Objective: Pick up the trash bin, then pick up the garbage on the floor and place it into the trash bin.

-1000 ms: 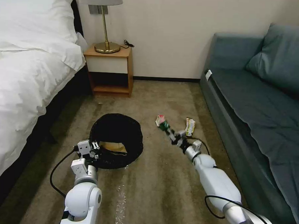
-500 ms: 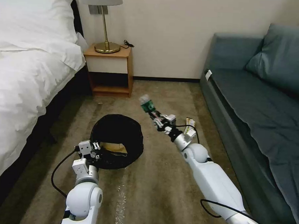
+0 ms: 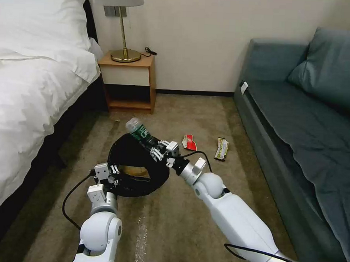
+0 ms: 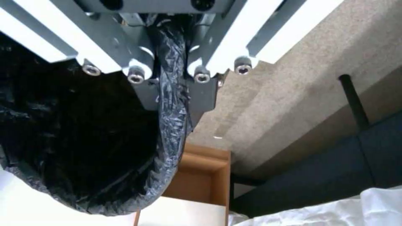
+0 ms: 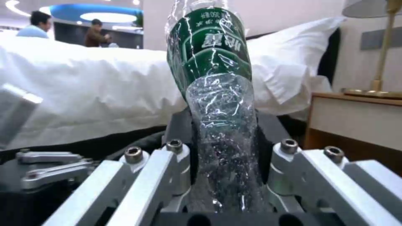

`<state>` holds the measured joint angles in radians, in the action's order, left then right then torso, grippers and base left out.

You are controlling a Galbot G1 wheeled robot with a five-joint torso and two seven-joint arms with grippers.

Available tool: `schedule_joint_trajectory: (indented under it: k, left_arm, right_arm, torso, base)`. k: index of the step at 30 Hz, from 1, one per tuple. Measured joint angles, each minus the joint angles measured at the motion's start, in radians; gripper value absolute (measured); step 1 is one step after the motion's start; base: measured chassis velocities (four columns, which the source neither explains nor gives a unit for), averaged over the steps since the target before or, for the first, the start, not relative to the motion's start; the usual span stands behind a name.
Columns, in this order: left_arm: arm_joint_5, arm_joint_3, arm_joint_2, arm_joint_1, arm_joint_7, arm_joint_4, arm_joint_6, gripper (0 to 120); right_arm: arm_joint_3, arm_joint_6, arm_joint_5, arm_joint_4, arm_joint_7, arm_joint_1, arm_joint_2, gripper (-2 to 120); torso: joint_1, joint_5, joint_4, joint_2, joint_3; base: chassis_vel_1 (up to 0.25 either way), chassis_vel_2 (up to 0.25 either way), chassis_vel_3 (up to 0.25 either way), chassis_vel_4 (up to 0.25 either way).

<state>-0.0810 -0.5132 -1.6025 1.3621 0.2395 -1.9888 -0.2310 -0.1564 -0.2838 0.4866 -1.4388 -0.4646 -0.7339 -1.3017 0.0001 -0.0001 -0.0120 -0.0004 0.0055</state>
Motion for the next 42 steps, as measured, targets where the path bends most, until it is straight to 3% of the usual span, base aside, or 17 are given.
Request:
schedule_joint_trajectory:
  k: [11,19,26,28,31,39,42]
  left_arm:
    - [0.007,0.013,-0.005,-0.001,0.004,0.003,-0.001,4]
    - [0.007,0.013,-0.006,-0.004,0.004,0.004,-0.003,4]
    - [0.008,0.012,-0.006,-0.004,0.004,0.005,-0.003,4]
    - [0.008,0.011,-0.006,-0.004,0.004,0.005,-0.004,4]
    - [0.008,0.010,-0.006,-0.004,0.003,0.005,-0.004,4]
    - [0.002,-0.002,-0.005,-0.003,0.003,0.007,-0.004,4]
    - [-0.012,-0.023,0.011,-0.008,0.003,0.011,-0.004,4]
  right_arm:
    - [-0.020,-0.032,-0.061,0.047,-0.008,-0.006,-0.012,25]
    - [-0.018,-0.036,-0.076,0.059,-0.010,-0.011,-0.009,57]
    - [-0.013,-0.033,-0.073,0.054,-0.014,-0.012,-0.004,77]
    - [-0.011,-0.033,-0.072,0.053,-0.016,-0.014,-0.005,89]
    - [-0.006,-0.033,-0.072,0.051,-0.015,-0.015,-0.007,96]
    - [0.069,-0.029,-0.113,0.057,0.138,-0.007,-0.014,100]
    - [0.182,-0.035,-0.108,0.040,0.307,-0.059,0.017,100]
  torso:
    - [0.000,0.0000,0.0000,0.000,0.000]
    - [0.000,0.0000,-0.0001,0.000,0.000]
    - [0.000,-0.0001,-0.0001,0.000,0.000]
    - [0.000,0.0000,-0.0001,0.000,0.000]
    - [0.000,0.0000,-0.0001,0.000,0.000]
    - [0.000,0.0000,0.0000,0.000,0.000]
    - [0.000,0.0000,0.0000,0.000,0.000]
  base:
    - [0.000,0.000,0.000,0.000]
    - [0.000,0.000,0.000,0.000]
    - [0.000,0.000,0.000,0.000]
    - [0.000,0.000,0.000,0.000]
    - [0.000,0.000,0.000,0.000]
    - [0.000,0.000,0.000,0.000]
    - [0.000,0.000,0.000,0.000]
